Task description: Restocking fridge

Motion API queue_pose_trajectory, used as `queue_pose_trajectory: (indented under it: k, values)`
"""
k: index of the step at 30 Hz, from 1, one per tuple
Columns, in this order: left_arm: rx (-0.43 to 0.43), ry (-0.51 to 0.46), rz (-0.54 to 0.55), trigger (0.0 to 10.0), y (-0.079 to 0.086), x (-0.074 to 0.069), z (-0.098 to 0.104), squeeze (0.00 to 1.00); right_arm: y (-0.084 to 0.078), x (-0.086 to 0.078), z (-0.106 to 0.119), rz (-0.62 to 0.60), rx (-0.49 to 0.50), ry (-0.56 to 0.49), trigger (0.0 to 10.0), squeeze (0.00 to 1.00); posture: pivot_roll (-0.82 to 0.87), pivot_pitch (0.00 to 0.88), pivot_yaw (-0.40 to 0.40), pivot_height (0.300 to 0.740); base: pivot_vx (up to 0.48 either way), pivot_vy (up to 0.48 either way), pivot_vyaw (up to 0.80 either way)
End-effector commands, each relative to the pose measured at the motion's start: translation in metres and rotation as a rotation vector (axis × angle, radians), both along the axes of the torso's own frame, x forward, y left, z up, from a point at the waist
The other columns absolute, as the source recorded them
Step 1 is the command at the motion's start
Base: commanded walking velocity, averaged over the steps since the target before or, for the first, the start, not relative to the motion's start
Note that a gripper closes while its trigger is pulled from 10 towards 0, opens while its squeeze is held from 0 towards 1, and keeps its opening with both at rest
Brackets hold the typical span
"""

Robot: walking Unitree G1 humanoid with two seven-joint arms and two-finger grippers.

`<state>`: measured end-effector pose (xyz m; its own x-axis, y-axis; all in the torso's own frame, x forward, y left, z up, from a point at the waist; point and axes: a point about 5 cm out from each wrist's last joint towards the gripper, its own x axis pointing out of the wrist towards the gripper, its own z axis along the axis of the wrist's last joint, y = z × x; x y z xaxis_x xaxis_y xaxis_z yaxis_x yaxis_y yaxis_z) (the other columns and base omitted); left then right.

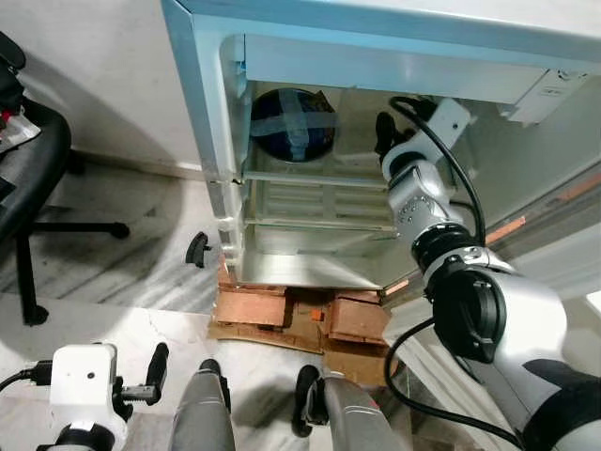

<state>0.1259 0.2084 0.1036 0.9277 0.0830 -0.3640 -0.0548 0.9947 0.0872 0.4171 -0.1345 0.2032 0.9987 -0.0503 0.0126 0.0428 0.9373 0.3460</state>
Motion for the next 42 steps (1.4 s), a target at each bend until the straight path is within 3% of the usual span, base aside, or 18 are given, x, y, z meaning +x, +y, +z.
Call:
queue_pose_trajectory:
  k: [1,4,5,6,8,9,10,18,19,20,23,26,32,33,34,35,40,42]
  values:
    - [0.003,0.024,0.016,10.0,0.000,-0.001,-0.006,0.00,-0.003,-0.001,-0.002,0.000,-0.149,-0.003,10.0,1.00,0.39,0.283,-0.136,0.740,0.000,0.000,0.00]
    - [0.004,0.004,0.012,10.0,0.000,0.006,-0.005,0.00,-0.002,-0.001,-0.001,0.035,-0.274,-0.032,10.0,1.00,0.38,0.266,-0.140,0.740,0.000,0.000,0.00]
    - [0.004,0.004,0.012,10.0,0.000,0.006,-0.005,0.00,-0.002,-0.001,-0.001,0.035,-0.274,-0.032,10.0,1.00,0.38,0.266,-0.140,0.740,0.000,0.000,0.00]
    - [0.003,-0.003,0.011,10.0,0.000,0.011,-0.007,0.00,-0.002,-0.002,-0.001,0.044,-0.359,-0.041,10.0,1.00,0.36,0.250,-0.138,0.740,0.000,0.000,0.00]
    - [0.001,-0.011,0.010,10.0,0.000,0.016,-0.009,0.00,-0.003,-0.003,-0.006,0.053,-0.439,-0.031,10.0,1.00,0.35,0.239,-0.139,0.740,0.000,0.000,0.00]
    - [0.002,-0.020,0.007,10.0,0.000,0.020,-0.010,0.00,-0.002,-0.004,-0.009,0.069,-0.489,-0.034,10.0,0.43,0.35,0.232,-0.140,0.740,0.000,0.000,0.00]
    - [0.003,-0.028,0.003,10.0,-0.001,0.024,-0.010,0.00,-0.003,-0.005,-0.011,0.078,-0.489,-0.030,10.0,0.00,0.35,0.223,-0.140,0.740,0.000,0.000,0.00]
    - [0.001,-0.080,-0.012,10.0,0.001,0.044,-0.009,0.00,-0.002,-0.006,-0.015,0.173,-0.356,-0.029,10.0,0.00,0.32,0.162,-0.138,0.740,0.000,0.000,0.00]
    - [-0.003,-0.092,-0.016,10.0,0.001,0.048,-0.009,0.00,0.000,-0.007,-0.018,0.203,-0.347,-0.033,10.0,0.78,0.31,0.149,-0.138,0.740,0.000,0.000,0.00]
    - [-0.005,-0.097,-0.019,10.0,0.000,0.051,-0.009,0.00,0.002,-0.009,-0.021,0.226,-0.345,-0.036,10.0,1.00,0.30,0.145,-0.137,0.740,0.000,0.000,0.00]
    - [-0.014,-0.112,-0.022,10.0,-0.002,0.058,-0.009,0.00,0.006,-0.012,-0.028,0.282,-0.323,-0.033,10.0,1.00,0.29,0.133,-0.136,0.740,0.000,0.000,0.00]
    - [-0.034,-0.135,-0.042,10.0,-0.008,0.073,-0.011,0.00,0.010,-0.018,-0.040,0.399,-0.263,-0.041,10.0,1.00,0.24,0.089,-0.127,0.740,0.000,0.000,0.00]
    - [-0.044,-0.152,-0.068,10.0,-0.009,0.090,-0.014,0.00,0.007,-0.023,-0.043,0.501,-0.254,-0.079,10.0,1.00,0.18,0.031,-0.105,0.740,0.000,0.000,0.00]
    - [-0.044,-0.154,-0.073,10.0,-0.009,0.092,-0.014,0.00,0.006,-0.024,-0.043,0.514,-0.258,-0.084,10.0,0.94,0.18,0.028,-0.104,0.740,0.000,0.000,0.00]
    - [-0.043,-0.158,-0.079,10.0,-0.009,0.095,-0.015,0.00,0.004,-0.026,-0.045,0.531,-0.259,-0.090,10.0,0.63,0.17,0.020,-0.101,0.740,0.000,0.000,0.00]
    - [-0.041,-0.167,-0.092,10.0,-0.010,0.101,-0.015,0.00,0.001,-0.031,-0.050,0.550,-0.267,-0.094,10.0,0.00,0.16,0.005,-0.097,0.740,0.000,0.000,0.00]
    - [-0.042,-0.178,-0.099,10.0,-0.011,0.109,-0.016,0.00,-0.003,-0.042,-0.066,0.556,-0.259,-0.091,10.0,0.00,0.14,0.000,-0.089,0.740,0.000,0.000,0.00]
    - [-0.045,-0.191,-0.104,10.0,-0.014,0.113,-0.016,0.00,-0.009,-0.061,-0.081,0.518,-0.211,-0.095,10.0,0.00,0.14,0.000,-0.084,0.740,0.000,0.000,0.00]
